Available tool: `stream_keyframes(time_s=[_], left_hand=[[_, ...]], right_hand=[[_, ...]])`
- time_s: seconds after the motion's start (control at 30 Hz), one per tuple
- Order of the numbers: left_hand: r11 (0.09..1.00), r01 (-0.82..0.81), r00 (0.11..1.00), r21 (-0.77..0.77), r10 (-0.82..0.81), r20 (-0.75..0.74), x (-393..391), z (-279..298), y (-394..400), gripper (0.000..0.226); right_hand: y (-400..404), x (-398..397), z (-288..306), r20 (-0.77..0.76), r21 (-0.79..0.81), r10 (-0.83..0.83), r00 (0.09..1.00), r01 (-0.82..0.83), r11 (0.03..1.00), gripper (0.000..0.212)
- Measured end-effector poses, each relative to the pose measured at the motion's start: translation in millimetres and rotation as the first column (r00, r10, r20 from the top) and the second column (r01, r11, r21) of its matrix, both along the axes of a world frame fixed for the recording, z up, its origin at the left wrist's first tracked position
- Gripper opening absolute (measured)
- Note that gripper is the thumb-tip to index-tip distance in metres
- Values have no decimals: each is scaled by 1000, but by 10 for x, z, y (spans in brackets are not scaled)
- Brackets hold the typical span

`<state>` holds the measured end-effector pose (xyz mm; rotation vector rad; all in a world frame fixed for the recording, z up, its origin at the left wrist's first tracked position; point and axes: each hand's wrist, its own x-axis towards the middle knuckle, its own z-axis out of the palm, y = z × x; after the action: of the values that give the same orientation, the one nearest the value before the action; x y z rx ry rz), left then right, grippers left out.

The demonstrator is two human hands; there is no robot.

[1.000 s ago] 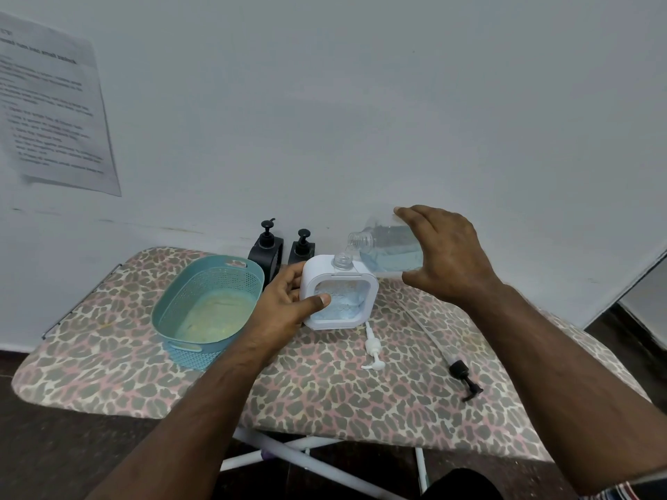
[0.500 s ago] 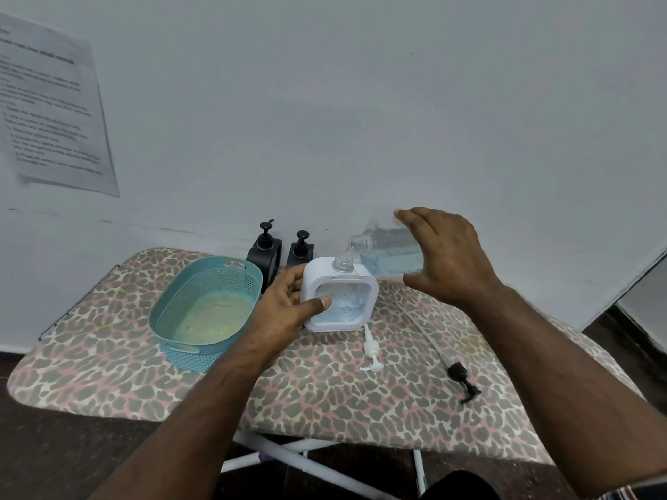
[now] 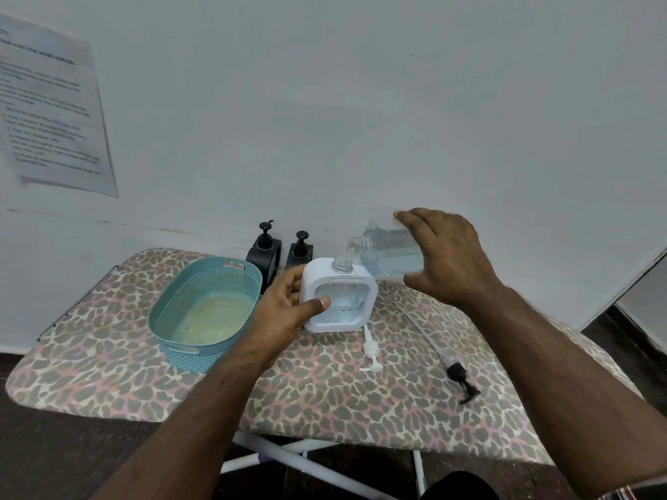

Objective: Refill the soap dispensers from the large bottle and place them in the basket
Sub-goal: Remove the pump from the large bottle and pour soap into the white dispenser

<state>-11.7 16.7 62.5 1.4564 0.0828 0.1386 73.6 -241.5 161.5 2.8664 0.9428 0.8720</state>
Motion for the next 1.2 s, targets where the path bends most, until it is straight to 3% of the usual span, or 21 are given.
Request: stream_keyframes(time_s=[0.53, 0.73, 0.83, 0.97, 1.1, 1.2], left_hand=[[1000, -7, 1000, 5, 7, 0, 4, -32, 6, 60], [1000, -15, 1000, -23, 15, 10, 11, -42, -15, 58], [1000, -15, 1000, -25, 15, 13, 27, -68, -18, 59], [1000, -6, 1000, -11, 6, 17, 26, -123, -8, 59], [1000, 0, 1000, 19, 0, -9, -17, -244, 8, 59], [999, 21, 999, 34, -19, -51, -57, -397, 31, 51]], right_hand=[[1, 11, -55, -21, 42, 6, 1000, -5, 999, 98], [44, -37, -124, -126, 192, 52, 991, -27, 981, 99], [76, -73, -230, -272, 407, 93, 958, 27, 913, 102], [65, -69, -472, -381, 651, 148, 912, 151, 744, 103], [55, -117, -856, -540, 726, 151, 828, 368, 581, 99], [46, -156, -1152, -593, 714, 112, 797, 456, 532, 97]])
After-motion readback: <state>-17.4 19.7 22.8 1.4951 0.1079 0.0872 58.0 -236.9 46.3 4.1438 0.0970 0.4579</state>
